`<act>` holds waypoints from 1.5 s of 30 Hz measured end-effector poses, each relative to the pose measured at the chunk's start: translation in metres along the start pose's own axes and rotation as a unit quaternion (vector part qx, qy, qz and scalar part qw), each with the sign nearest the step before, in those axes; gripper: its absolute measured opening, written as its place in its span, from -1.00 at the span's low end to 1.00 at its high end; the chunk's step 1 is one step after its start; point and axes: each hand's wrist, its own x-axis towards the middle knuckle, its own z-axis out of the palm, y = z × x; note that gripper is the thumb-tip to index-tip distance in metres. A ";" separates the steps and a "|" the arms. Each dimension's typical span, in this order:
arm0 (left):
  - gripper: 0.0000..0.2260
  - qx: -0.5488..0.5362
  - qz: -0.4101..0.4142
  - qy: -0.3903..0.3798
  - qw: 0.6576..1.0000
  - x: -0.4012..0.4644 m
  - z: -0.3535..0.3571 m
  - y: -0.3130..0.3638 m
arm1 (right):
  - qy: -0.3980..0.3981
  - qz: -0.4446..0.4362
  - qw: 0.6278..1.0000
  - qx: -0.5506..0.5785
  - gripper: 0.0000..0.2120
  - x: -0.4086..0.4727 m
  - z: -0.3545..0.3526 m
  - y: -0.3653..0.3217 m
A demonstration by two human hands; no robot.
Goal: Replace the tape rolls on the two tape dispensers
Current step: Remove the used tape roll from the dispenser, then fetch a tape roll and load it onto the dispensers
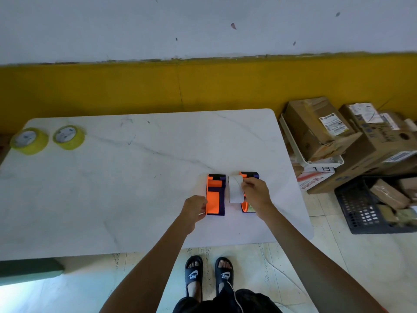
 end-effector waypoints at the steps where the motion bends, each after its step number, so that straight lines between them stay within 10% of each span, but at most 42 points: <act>1: -0.89 0.001 0.003 0.002 1.000 0.000 0.000 0.001 | -0.001 -0.001 1.000 -0.002 -0.83 0.001 0.000 0.000; 19: -0.90 0.016 0.217 0.038 0.975 -0.039 -0.034 0.070 | -0.098 -0.058 0.993 0.040 -0.80 -0.006 0.058 -0.073; 45: -0.75 -0.113 0.248 0.176 0.946 -0.041 -0.433 0.070 | -0.236 -0.124 0.963 0.045 -0.86 -0.148 0.405 -0.222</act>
